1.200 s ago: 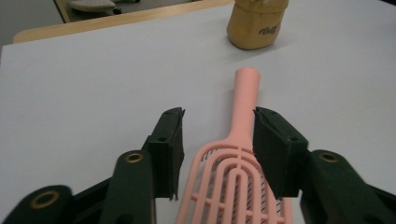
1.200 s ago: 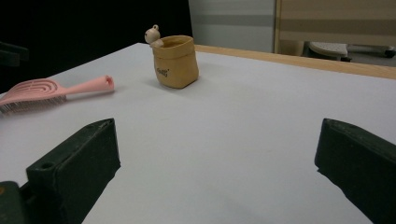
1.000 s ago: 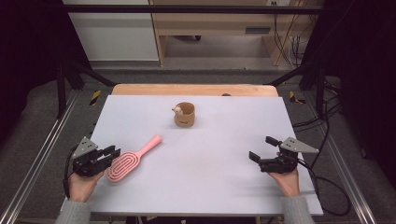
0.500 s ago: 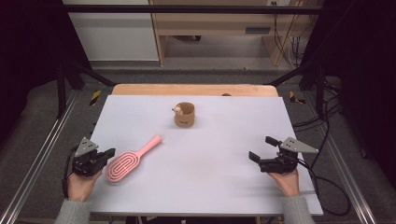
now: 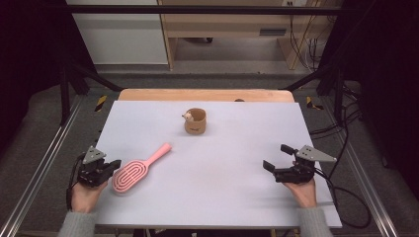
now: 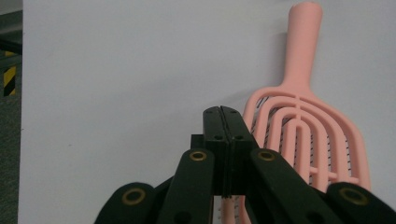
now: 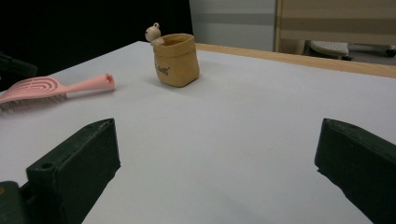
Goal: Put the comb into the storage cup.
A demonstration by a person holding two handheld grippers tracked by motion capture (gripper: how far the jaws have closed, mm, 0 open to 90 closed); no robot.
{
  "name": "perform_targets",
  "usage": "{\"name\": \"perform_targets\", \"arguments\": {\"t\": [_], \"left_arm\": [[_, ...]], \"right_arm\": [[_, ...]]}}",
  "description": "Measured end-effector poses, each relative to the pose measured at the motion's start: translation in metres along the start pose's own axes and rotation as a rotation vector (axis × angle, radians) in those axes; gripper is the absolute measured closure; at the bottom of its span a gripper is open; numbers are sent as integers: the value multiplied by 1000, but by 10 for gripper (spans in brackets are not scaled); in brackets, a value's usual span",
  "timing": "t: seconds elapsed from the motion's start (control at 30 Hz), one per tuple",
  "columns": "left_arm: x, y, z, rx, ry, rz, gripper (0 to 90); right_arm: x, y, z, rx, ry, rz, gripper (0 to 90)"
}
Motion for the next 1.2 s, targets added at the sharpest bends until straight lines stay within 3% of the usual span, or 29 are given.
{"name": "perform_targets", "arguments": {"t": [0.37,0.93,1.2], "left_arm": [[-3,4,2,43,12,34,897],[-16,3,3,81,45,58,898],[-19,0,5,88,41,74,899]], "right_arm": [[0,0,0,-2,2,1,4],[0,-1,0,-4,2,2,4],[0,-1,0,-3,5,1,4]]}}
Point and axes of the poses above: each handheld gripper's, and its own axes: y roughly forward along the jaws, z roughly out of its underside, x roughly to its left, the point moved 1 cm from there along y, roughly forward along the jaws, and after that the axes turned 1 degree about -z, right-handed, at the moved point
